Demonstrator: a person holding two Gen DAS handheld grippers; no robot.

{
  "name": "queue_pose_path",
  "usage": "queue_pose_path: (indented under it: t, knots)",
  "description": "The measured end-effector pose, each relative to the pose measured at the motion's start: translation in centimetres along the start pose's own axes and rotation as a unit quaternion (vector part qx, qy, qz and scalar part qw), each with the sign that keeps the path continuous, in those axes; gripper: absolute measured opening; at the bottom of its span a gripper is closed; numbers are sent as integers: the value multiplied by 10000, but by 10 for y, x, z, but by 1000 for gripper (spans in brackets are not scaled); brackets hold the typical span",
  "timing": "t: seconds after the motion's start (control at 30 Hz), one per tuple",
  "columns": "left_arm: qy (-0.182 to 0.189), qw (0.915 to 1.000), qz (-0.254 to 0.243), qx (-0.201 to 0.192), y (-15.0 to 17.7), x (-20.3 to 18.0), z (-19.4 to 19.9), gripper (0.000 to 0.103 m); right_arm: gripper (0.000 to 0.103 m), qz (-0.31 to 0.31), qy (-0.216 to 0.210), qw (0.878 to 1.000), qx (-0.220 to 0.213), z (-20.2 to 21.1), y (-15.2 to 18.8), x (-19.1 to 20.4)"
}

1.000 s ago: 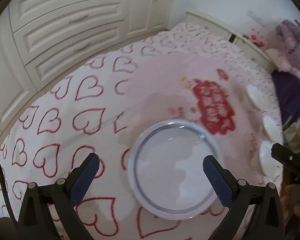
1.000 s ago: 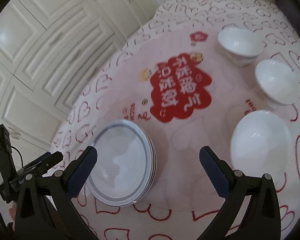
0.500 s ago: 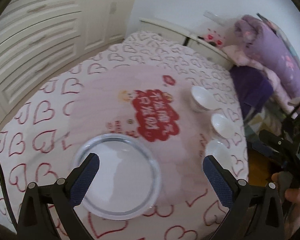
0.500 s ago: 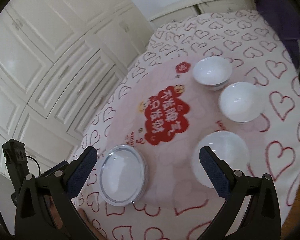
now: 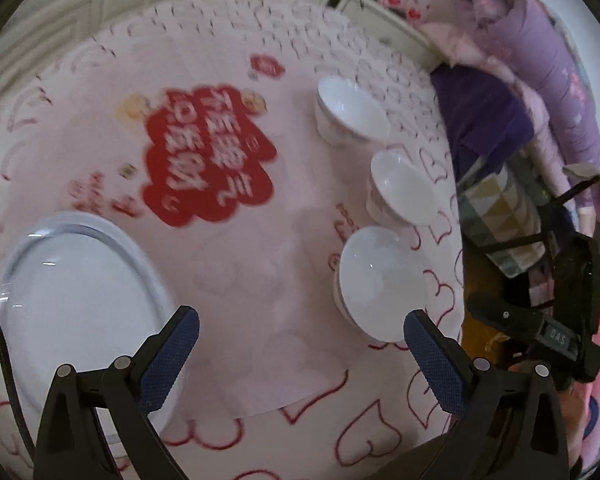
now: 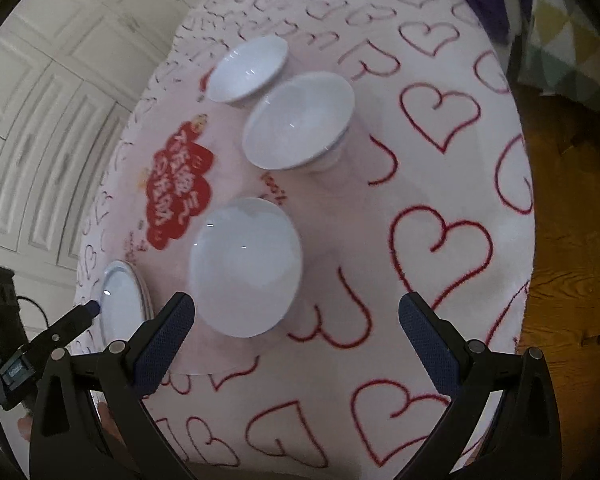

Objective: Organize plates and bowls
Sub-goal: 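Move both grippers toward the row of white bowls, then close the right gripper on a bowl rim while the left gripper grips another bowl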

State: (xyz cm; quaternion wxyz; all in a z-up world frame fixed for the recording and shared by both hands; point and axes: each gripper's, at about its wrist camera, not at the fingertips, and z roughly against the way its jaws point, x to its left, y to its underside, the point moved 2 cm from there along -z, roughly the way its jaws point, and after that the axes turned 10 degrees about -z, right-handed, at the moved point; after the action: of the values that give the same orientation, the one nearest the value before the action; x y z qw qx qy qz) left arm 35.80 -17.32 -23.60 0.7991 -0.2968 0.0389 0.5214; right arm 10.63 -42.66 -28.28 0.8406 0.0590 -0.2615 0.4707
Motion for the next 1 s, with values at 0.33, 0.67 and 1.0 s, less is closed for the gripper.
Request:
queue_pose_path:
  t: [0.33, 0.67, 1.0]
  knots:
    - [305, 9968, 489, 559, -32, 8, -92, 82, 92, 24, 65, 9989, 465, -47, -22, -4]
    - [832, 9889, 860, 878, -52, 24, -151, 10, 11, 382, 21, 9969, 690, -78, -21, 11]
    - [687, 9928, 804, 555, -51, 37, -132, 3, 9, 979, 159, 9935, 558, -72, 3, 42]
